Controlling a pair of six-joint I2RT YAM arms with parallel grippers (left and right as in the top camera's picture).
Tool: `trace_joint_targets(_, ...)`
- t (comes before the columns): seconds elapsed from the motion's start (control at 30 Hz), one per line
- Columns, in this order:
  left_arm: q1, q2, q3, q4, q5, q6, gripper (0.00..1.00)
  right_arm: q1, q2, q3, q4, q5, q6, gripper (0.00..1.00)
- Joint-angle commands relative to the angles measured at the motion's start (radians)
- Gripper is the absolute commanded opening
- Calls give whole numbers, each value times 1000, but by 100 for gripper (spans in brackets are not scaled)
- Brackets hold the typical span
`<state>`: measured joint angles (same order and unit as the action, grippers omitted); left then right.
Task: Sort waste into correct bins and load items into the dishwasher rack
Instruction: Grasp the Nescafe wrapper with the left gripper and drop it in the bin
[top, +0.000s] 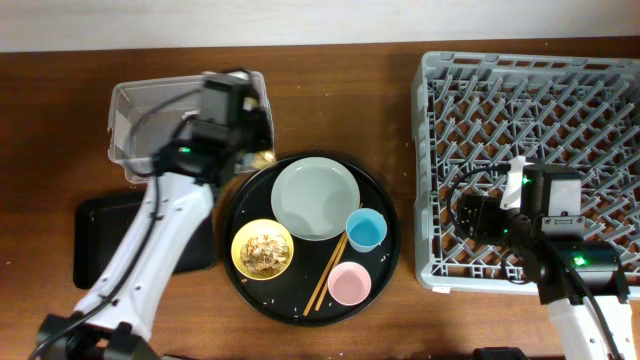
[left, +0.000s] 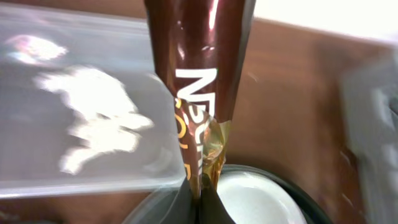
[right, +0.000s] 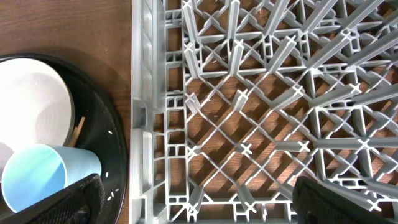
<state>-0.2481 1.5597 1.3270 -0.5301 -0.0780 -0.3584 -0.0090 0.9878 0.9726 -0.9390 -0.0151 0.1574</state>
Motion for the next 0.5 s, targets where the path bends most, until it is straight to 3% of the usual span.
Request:
trace_joint_targets(0.0, 101, 56, 1, 24, -80, 31, 1, -5, 1, 20, 0, 13, 5, 98)
trace_joint_targets(0.07, 135, 105, 1, 61, -80, 31, 20, -5, 1, 20, 0, 13, 5, 98)
trace_joint_targets(0.13, 152, 148, 1, 101, -79, 32, 28, -5, 1, 20, -1, 13, 5, 98)
trace_joint_targets(0.17, 153, 154, 2, 117, -76, 40, 38, -5, 1, 20, -1, 13, 5, 98)
trace_joint_targets(0.23, 153, 147, 5, 126, -75, 56, 45, -5, 1, 20, -1, 13, 5, 98)
trace_joint_targets(0.37, 144, 76, 13, -2, 39, 65, 46, -5, 1, 20, -1, 13, 5, 98)
trace_joint_targets(0.47, 81, 33, 13, -225, 122, 64, 46, -5, 1, 20, -1, 13, 5, 98)
